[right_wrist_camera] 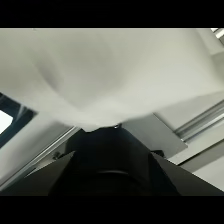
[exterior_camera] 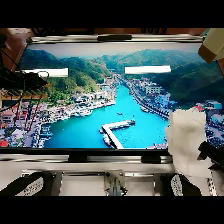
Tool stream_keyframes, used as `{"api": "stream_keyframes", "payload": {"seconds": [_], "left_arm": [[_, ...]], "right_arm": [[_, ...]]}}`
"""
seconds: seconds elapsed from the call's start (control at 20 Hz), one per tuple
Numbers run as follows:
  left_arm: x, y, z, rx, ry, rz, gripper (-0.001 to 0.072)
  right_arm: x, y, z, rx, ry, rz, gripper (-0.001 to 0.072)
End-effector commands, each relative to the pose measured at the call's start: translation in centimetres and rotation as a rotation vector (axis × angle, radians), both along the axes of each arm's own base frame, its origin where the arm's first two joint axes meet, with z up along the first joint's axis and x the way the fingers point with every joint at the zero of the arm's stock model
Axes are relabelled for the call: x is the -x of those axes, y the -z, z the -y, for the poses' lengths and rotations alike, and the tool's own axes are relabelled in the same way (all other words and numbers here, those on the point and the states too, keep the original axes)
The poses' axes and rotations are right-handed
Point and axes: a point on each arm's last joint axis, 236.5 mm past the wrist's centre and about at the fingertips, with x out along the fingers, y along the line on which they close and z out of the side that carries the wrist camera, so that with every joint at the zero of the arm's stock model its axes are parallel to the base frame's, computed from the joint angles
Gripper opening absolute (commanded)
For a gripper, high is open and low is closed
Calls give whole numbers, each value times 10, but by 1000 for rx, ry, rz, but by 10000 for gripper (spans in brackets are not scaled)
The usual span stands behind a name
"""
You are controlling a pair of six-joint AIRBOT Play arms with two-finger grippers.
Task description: Fold the shirts.
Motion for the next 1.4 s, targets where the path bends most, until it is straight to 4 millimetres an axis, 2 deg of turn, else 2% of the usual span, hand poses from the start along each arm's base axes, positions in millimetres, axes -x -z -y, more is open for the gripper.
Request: {"api": "stream_keyframes", "payload": {"seconds": [0.0,0.05,0.1,0.15,0.2,0.25,0.3,0.35,0.4,0.45,0.5,0.55,0.6,0.65,0.7,0.75,0.8,0.9,1.05,1.35], "left_arm": [[-1,0,0,-51,50,32,26],[-3,3,-4,-88,46,39,26],[-7,7,-11,-151,41,47,25],[-11,13,-20,-231,28,47,25],[-14,21,-30,-333,13,29,25],[-17,28,-38,-436,-2,5,24],[-21,35,-44,-542,-7,-27,24],[-23,42,-41,-613,0,-57,25],[-26,49,-31,-634,15,-80,28],[-27,58,-16,-635,50,-100,127],[-25,70,-3,-635,77,-128,437],[-19,83,5,-633,76,-183,673],[-10,97,7,-642,87,-250,681],[1,109,8,-652,104,-324,681],[11,120,8,-647,104,-387,681],[15,127,10,-631,99,-415,681],[17,133,18,-595,103,-422,677],[17,139,36,-511,101,-420,665],[10,139,57,-423,117,-385,665],[1,136,65,-394,118,-340,665]], "right_arm": [[7,-17,35,149,-48,-25,548],[-16,-36,50,215,-75,80,548],[-53,-64,65,293,-92,247,547],[-94,-95,69,345,-119,433,543],[-142,-131,63,380,-162,651,538],[-181,-160,47,378,-199,826,536],[-212,-177,23,342,-251,947,536],[-239,-179,-9,283,-319,1004,536],[-259,-165,-45,212,-401,995,536],[-272,-143,-82,143,-469,942,536],[-278,-111,-115,82,-503,849,537],[-280,-81,-143,23,-546,758,543],[-276,-52,-172,-60,-603,657,543],[-269,-32,-194,-137,-653,568,543],[-264,-19,-209,-190,-685,489,543],[-265,-13,-212,-199,-698,444,543],[-270,-13,-217,-201,-702,439,543],[-286,-27,-221,-192,-701,506,543],[-291,-34,-222,-190,-702,538,543],[-291,-34,-222,-188,-702,539,543]]}}
